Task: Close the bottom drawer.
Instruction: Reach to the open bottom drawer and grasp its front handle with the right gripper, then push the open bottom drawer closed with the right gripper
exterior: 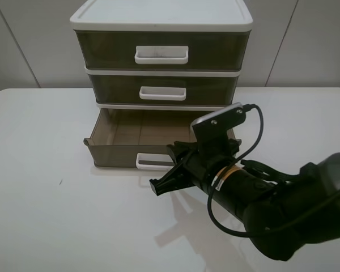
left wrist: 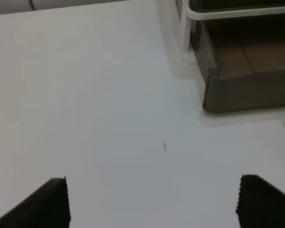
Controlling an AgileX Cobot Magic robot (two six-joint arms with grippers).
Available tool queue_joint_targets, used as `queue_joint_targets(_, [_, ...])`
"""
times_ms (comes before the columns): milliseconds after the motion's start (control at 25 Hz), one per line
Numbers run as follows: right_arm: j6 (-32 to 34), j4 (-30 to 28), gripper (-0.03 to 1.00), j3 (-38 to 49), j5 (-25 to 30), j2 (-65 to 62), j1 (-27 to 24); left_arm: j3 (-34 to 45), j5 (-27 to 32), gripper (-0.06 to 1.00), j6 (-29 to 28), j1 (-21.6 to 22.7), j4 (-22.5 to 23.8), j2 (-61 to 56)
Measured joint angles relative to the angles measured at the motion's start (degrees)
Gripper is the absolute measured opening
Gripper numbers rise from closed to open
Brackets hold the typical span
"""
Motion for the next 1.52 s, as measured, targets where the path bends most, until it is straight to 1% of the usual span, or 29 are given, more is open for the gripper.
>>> queue_joint_targets(120, [0.0,-1.5,0.02,-1.8,0.2,1.9,0.0,0.0,0.0,0.72,0.0,0.0,0.0,0.0])
queue_joint_targets(800, [0.0,-2.5,0.02,-7.2,1.2,9.6,0.0,0.0,0.0,0.72,0.0,0.0,0.0,0.0])
queue_joint_targets(1080, [0.1,-1.5,0.02,-10.2,1.0,12.2,-0.2,0.0,0.0,0.72,0.0,0.0,0.0,0.0])
queue_joint_targets(1360, [0.1,-1.4,0.02,-10.8,1.0,12.4,-1.0,0.0,0.0,0.72,0.0,0.0,0.0,0.0])
queue_joint_targets(1520, [0.1,0.4,0.02,-10.8,0.9,12.4,-1.0,0.0,0.0,0.72,0.0,0.0,0.0,0.0])
